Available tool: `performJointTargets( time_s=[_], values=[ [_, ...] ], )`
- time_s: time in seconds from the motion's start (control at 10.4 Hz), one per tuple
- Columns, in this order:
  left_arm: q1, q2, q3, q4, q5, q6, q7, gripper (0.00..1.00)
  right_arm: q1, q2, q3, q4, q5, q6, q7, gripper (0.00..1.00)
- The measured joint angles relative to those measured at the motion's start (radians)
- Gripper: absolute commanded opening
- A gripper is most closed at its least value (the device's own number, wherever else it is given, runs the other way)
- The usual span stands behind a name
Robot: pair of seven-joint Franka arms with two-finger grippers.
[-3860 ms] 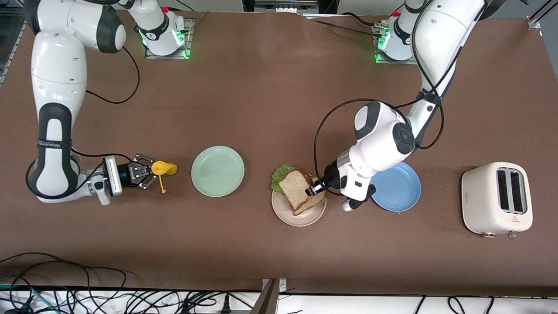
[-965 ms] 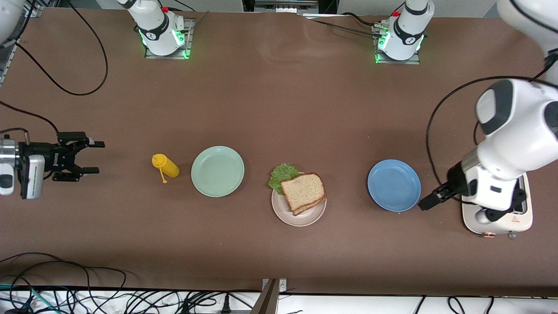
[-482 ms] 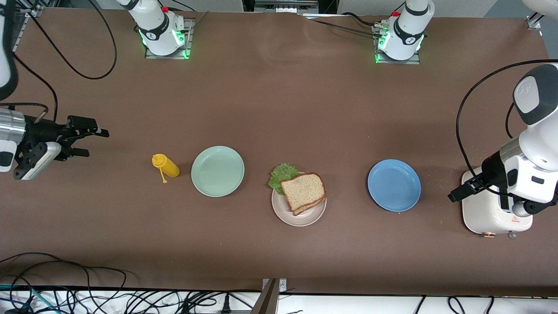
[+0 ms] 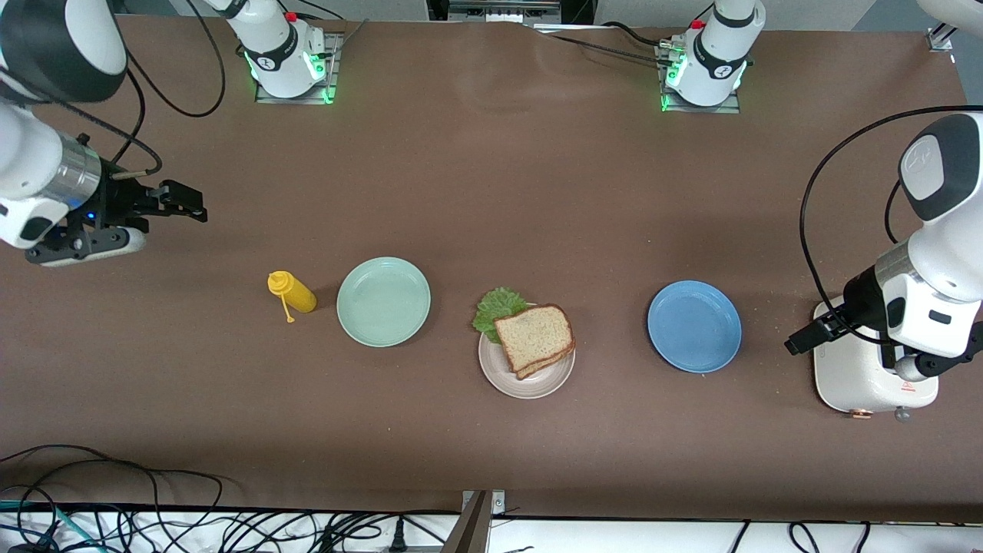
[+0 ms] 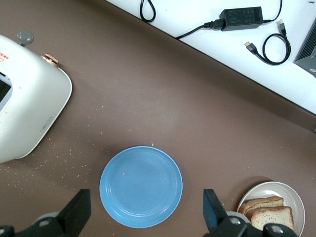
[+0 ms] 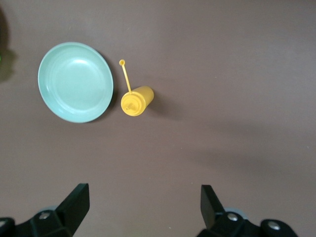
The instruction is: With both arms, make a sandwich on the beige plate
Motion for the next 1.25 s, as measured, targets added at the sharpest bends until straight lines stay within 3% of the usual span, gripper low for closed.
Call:
performJointTargets(
  time_s=[0.68, 0.96, 1.25],
  values=[
    [0.0, 0.0, 0.001, 0.0, 0.001, -0.013, 0.033, 1.0, -0.071, -0.068, -0.005, -0.019, -0.039, 0.008, 0.018, 1.0],
    [0.003, -0.029, 0.006, 0.002, 0.002, -0.143, 0.196, 1.0, -0.071, -0.069, -0.004, -0.016, -0.041, -0.002, 0.018, 1.0],
    [0.005, -0.126, 0.007, -0.008, 0.003, -0.311, 0.349, 1.0, -0.07, -0.071, -0.003, -0.013, -0.041, -0.009, 0.018, 1.0]
  ],
)
